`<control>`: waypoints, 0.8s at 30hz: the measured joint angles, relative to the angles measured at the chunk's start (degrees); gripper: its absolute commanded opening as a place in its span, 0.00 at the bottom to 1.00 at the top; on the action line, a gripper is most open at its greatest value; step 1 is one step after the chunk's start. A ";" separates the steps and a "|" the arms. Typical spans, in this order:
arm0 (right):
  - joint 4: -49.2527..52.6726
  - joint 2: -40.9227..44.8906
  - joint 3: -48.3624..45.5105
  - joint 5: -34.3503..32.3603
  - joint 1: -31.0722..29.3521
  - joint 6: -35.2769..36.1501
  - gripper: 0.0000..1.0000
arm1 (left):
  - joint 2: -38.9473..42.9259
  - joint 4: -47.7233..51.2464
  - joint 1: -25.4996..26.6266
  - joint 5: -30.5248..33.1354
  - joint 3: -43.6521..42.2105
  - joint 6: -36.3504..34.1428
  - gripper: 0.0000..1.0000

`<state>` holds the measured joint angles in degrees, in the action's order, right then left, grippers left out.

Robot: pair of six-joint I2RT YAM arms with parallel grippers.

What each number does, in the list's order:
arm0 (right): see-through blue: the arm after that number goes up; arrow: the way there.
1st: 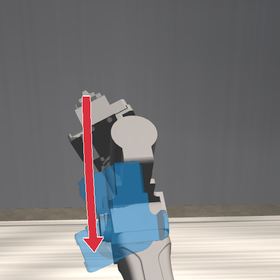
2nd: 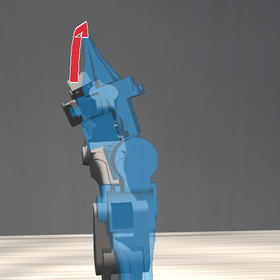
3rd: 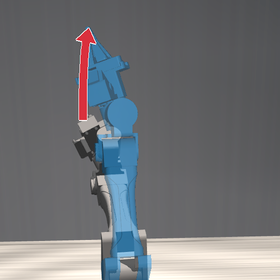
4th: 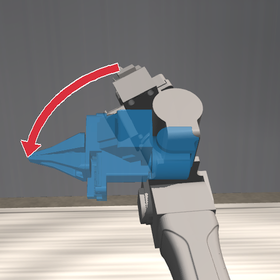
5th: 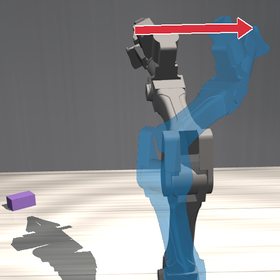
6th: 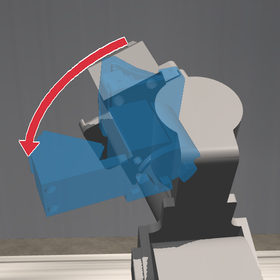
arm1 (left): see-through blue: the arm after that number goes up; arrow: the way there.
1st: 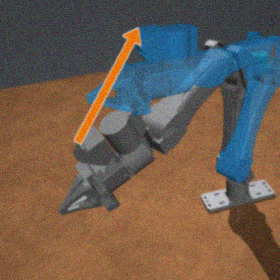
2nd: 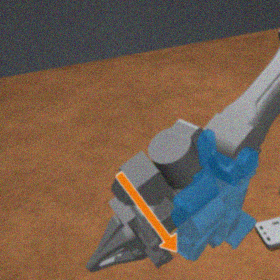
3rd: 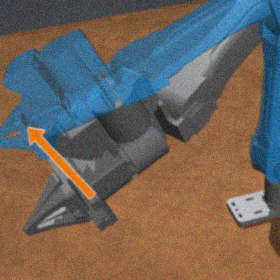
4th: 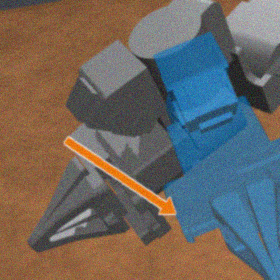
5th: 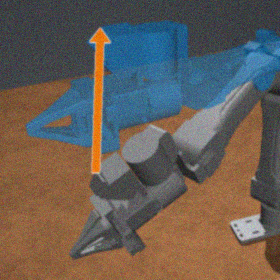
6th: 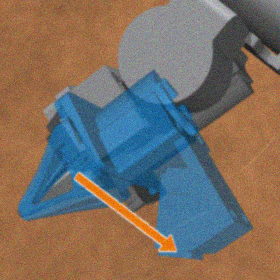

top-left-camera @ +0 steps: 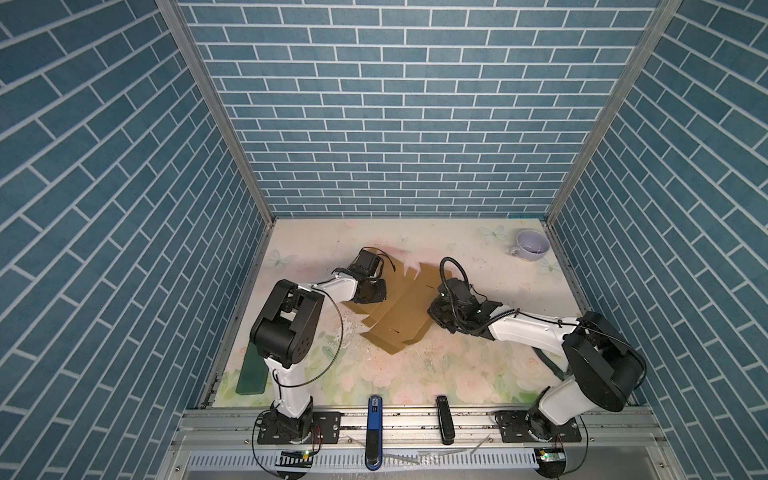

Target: Fold the paper box

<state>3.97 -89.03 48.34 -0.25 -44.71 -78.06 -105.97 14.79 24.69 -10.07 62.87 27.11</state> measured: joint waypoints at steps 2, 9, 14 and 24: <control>4.59 0.42 2.73 0.39 1.92 3.87 0.07 | 0.50 1.86 0.09 -0.37 0.57 -0.17 0.45; 21.70 -1.27 14.80 4.83 11.47 23.67 0.00 | 1.42 7.39 -0.63 -1.09 9.22 -1.86 0.54; 32.81 -11.80 28.57 10.05 16.70 41.42 0.00 | 2.32 8.76 -1.70 -1.97 14.84 -4.52 0.57; 53.96 -32.89 60.24 12.39 21.75 73.07 0.00 | 0.63 12.33 -3.56 -3.87 25.62 -17.46 0.63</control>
<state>57.93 -121.93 108.57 12.14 -22.96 -4.99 -105.34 27.11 21.12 -13.93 88.49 9.65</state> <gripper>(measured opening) 0.051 0.626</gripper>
